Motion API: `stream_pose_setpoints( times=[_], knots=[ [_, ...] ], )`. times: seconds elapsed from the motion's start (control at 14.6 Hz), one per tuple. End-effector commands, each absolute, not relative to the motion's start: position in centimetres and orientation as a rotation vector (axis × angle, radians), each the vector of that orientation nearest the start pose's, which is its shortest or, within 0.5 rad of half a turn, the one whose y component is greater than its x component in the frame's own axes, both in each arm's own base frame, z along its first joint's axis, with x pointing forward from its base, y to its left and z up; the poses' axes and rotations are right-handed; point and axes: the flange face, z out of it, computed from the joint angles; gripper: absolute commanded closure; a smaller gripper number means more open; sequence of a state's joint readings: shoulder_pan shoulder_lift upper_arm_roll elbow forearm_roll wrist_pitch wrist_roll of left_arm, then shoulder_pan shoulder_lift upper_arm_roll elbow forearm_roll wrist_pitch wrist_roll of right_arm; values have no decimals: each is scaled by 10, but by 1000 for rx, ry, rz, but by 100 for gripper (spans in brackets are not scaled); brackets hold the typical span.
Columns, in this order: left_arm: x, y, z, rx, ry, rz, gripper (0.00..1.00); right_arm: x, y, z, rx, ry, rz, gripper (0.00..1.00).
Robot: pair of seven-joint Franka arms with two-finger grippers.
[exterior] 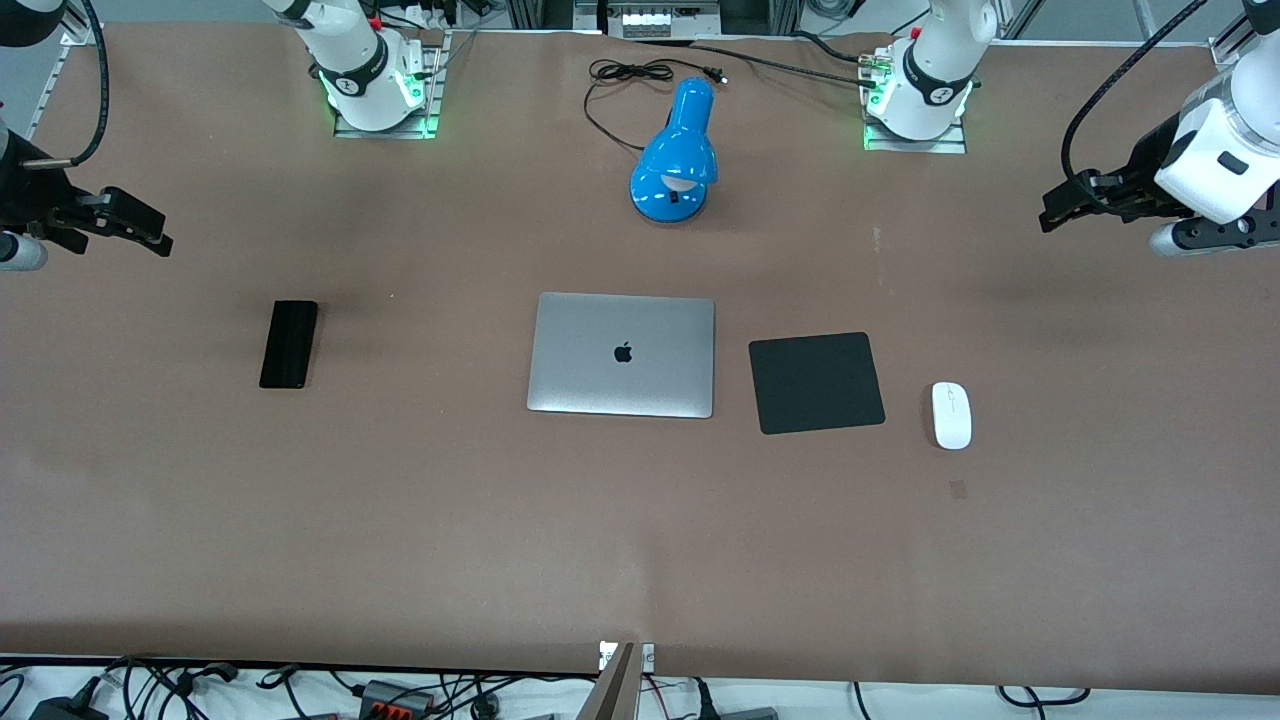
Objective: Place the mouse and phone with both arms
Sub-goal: 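Reach the right gripper to the phone while the left gripper reaches the mouse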
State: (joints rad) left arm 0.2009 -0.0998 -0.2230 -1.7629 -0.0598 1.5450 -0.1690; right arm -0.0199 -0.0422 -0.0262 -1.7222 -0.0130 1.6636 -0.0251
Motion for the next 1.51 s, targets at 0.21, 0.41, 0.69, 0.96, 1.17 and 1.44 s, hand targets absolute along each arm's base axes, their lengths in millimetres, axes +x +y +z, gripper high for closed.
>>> stream_pose_setpoints(
  times=[0.21, 0.41, 0.69, 0.96, 1.17, 1.44],
  knots=[
    [513, -20, 592, -3170, -223, 200, 0, 539, -26, 590, -3160, 21, 11, 0],
    [513, -21, 592, -3170, -220, 200, 0, 540, -27, 587, -3159, 24, 18, 0],
    [517, -19, 596, -3171, -219, 175, 0, 552, -26, 556, -3156, 6, 119, 0],
    [547, -14, 597, -3192, -221, 166, 0, 578, -28, 502, -3168, -2, 178, 0],
    [575, 2, 560, -3204, -252, 253, 0, 594, -32, 463, -3194, -10, 178, 0],
    [618, 9, 462, -3215, -265, 389, 0, 585, -45, 383, -3191, 18, 167, 0]
  ],
)
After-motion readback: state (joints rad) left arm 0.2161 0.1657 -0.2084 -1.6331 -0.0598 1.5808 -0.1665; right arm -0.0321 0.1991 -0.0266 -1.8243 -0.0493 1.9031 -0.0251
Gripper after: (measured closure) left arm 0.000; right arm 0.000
